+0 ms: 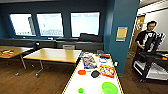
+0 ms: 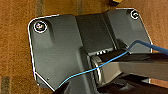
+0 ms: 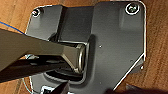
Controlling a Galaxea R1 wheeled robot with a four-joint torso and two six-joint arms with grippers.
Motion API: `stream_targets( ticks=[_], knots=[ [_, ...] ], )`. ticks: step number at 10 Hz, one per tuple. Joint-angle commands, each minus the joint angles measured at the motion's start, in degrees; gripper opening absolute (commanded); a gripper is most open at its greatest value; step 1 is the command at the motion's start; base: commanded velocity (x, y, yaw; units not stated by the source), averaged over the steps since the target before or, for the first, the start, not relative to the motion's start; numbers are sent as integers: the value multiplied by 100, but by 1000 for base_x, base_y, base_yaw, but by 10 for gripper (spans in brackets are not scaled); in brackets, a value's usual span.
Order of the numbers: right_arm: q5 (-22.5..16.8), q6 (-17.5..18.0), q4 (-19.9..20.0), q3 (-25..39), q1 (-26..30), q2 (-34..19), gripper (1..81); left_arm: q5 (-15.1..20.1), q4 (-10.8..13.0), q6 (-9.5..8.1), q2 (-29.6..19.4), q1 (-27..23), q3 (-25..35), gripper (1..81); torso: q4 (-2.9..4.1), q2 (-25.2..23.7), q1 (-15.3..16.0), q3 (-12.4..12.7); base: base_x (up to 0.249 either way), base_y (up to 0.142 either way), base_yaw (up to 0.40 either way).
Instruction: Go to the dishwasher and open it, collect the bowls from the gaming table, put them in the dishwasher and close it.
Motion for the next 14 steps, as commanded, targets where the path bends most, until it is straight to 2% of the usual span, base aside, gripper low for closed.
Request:
stream_targets(
  ticks=[1, 10, 14],
  knots=[
    [-278, -9, -25, 12, 264, 15, 811, 306, 15, 53, 25, -300, 8, 811, 0, 0, 0, 0, 0, 107, 0],
    [-261, -9, -25, 4, 264, 15, 811, 306, 15, 53, 16, -300, 8, 811, 0, -2, -2, 0, 0, 93, 0],
    [-270, -9, -25, 4, 264, 15, 811, 306, -2, 53, 16, -300, 8, 811, 0, -2, -2, 0, 0, 0, 0]
  ],
)
